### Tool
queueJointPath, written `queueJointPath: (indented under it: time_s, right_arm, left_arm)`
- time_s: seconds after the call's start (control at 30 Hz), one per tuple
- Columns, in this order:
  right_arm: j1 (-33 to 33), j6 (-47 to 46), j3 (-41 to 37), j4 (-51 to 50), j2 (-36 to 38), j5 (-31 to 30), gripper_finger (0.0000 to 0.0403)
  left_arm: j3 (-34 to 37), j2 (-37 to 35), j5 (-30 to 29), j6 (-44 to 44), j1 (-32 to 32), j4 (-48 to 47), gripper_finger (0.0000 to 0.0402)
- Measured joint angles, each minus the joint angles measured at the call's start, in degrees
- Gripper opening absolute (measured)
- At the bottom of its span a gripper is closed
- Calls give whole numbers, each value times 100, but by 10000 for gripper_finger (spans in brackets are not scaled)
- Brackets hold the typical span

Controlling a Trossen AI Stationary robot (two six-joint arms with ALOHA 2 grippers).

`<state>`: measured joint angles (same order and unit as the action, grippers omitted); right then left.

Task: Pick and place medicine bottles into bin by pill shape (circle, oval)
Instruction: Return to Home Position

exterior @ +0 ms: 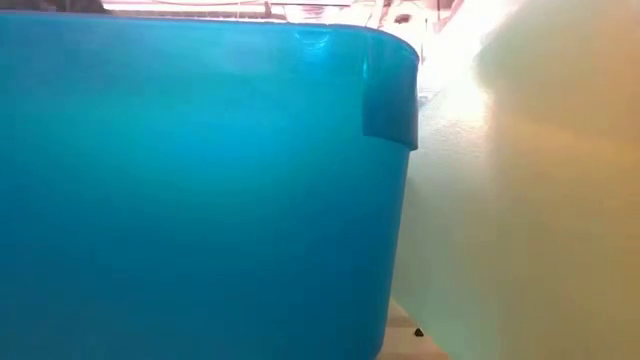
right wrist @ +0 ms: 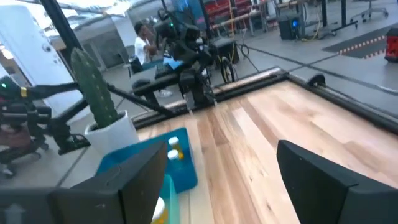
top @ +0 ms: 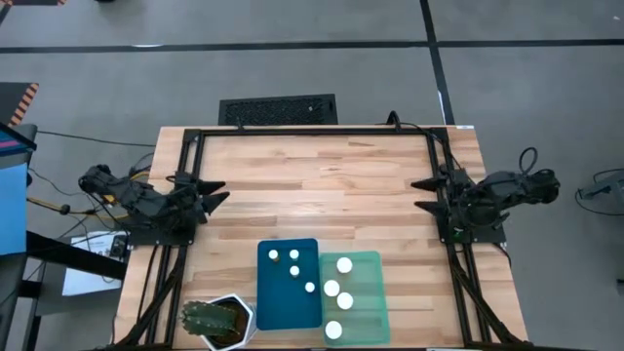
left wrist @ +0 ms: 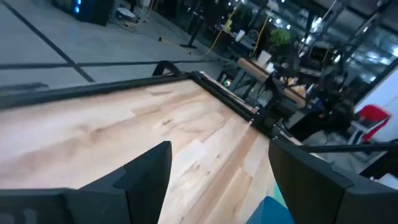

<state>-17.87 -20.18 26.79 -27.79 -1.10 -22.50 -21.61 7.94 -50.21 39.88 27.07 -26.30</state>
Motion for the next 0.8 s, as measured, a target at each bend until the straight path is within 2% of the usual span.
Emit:
queueJointPath:
  time_s: [0.2,0.43,0.67,0.8]
  right_arm:
    - [-2,-78,-774,693,6,0,311]
    - [-2,-229,-1696,1899,8,-2,311]
    - [-4,-356,-2574,3166,8,0,311]
    - [-4,-362,-2630,3242,-82,-3,311]
  left_arm:
    - [852,-790,26,203,0,206,261]
    - [1304,-733,73,576,0,127,261]
    - [1333,-650,-28,494,2,187,261]
    - [1333,-645,-126,484,2,174,261]
